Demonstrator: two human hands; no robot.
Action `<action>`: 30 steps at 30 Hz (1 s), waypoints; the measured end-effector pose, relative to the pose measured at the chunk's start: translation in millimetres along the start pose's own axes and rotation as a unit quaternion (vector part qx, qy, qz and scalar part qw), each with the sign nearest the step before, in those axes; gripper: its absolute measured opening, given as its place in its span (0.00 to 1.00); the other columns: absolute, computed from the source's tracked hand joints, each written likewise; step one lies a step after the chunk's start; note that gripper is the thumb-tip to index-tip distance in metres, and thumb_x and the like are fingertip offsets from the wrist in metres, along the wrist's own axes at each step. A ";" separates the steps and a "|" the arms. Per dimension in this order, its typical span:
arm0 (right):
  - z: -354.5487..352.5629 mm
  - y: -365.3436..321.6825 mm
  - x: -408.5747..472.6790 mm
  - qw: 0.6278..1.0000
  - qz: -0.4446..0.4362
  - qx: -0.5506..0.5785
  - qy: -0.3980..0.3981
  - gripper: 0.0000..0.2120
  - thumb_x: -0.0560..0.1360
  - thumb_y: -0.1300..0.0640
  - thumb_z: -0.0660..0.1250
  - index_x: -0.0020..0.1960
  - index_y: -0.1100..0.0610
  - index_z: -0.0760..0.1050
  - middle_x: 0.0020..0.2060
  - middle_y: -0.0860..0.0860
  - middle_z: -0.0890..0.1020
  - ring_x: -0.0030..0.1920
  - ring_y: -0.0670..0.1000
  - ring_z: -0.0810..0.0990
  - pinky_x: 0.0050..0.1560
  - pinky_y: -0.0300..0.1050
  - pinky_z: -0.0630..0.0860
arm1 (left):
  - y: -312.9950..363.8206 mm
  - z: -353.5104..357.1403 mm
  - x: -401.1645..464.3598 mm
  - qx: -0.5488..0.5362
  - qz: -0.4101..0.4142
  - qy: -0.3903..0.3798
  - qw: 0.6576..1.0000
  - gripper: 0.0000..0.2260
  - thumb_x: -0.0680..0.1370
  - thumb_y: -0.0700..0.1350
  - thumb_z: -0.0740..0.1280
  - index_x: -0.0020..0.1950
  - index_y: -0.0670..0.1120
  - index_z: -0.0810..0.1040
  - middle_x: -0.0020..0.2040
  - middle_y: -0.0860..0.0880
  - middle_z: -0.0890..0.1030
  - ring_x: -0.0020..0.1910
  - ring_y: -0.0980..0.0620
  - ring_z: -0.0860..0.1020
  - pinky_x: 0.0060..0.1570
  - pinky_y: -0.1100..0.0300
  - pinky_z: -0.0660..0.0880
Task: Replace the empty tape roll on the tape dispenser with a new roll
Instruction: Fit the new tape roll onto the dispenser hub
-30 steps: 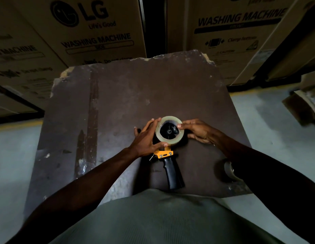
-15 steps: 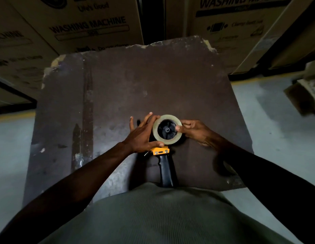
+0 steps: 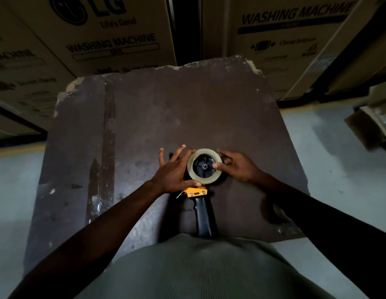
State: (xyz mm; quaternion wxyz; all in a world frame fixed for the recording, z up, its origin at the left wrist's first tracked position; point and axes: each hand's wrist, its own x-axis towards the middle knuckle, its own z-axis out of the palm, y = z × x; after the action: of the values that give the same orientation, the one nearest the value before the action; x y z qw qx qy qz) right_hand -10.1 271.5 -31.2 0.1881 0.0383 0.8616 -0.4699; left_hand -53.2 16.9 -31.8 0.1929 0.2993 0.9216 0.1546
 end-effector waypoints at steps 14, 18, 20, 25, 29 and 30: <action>-5.3 -17.9 18.2 0.953 -0.128 -0.254 -0.107 0.54 0.65 0.37 0.77 0.80 0.55 0.54 0.80 0.53 0.58 0.79 0.52 0.56 0.74 0.38 0.49 | -5.4 -5.3 2.1 -0.035 0.016 -0.034 0.999 0.47 0.68 0.75 0.61 0.79 0.52 0.49 0.80 0.52 0.56 0.80 0.54 0.41 0.71 0.30 0.38; -5.8 -17.3 18.0 0.954 -0.122 -0.248 -0.116 0.54 0.66 0.39 0.77 0.81 0.56 0.53 0.80 0.54 0.57 0.79 0.52 0.55 0.71 0.33 0.47 | -6.6 -3.4 3.3 -0.008 0.019 -0.039 0.999 0.47 0.69 0.75 0.60 0.79 0.50 0.49 0.81 0.50 0.55 0.80 0.53 0.42 0.71 0.29 0.37; -4.9 -18.2 19.2 0.951 -0.119 -0.256 -0.126 0.54 0.67 0.38 0.76 0.81 0.56 0.52 0.80 0.55 0.56 0.79 0.52 0.54 0.70 0.32 0.46 | -7.0 -1.3 6.2 0.015 0.022 -0.037 0.999 0.46 0.71 0.73 0.61 0.79 0.48 0.50 0.80 0.50 0.56 0.80 0.53 0.43 0.71 0.29 0.36; -4.6 -18.3 20.3 0.951 -0.101 -0.252 -0.146 0.53 0.68 0.39 0.76 0.81 0.56 0.51 0.80 0.56 0.56 0.80 0.53 0.54 0.72 0.34 0.47 | -7.5 0.4 9.4 0.057 0.030 -0.031 0.997 0.46 0.70 0.75 0.59 0.78 0.45 0.54 0.80 0.48 0.57 0.80 0.51 0.44 0.70 0.28 0.34; -6.3 -21.7 21.9 0.947 -0.101 -0.263 -0.157 0.54 0.68 0.40 0.76 0.81 0.57 0.50 0.80 0.56 0.55 0.80 0.54 0.53 0.75 0.38 0.49 | -3.4 -5.0 9.8 0.076 0.019 -0.043 0.996 0.46 0.70 0.74 0.59 0.78 0.46 0.55 0.79 0.46 0.59 0.80 0.50 0.43 0.68 0.29 0.30; -6.3 -23.6 21.7 0.946 -0.100 -0.267 -0.157 0.54 0.68 0.40 0.76 0.81 0.57 0.50 0.80 0.56 0.55 0.80 0.54 0.53 0.76 0.40 0.50 | -2.7 -6.1 10.0 0.072 0.015 -0.050 0.996 0.46 0.71 0.74 0.60 0.78 0.46 0.54 0.80 0.46 0.59 0.80 0.50 0.42 0.68 0.30 0.28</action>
State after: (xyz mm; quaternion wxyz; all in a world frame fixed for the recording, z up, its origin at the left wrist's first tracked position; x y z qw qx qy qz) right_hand -37.7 261.2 -17.1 0.2762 -0.1741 0.9144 -0.2392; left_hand -64.7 19.9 -30.2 0.2146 0.3338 0.9148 0.0752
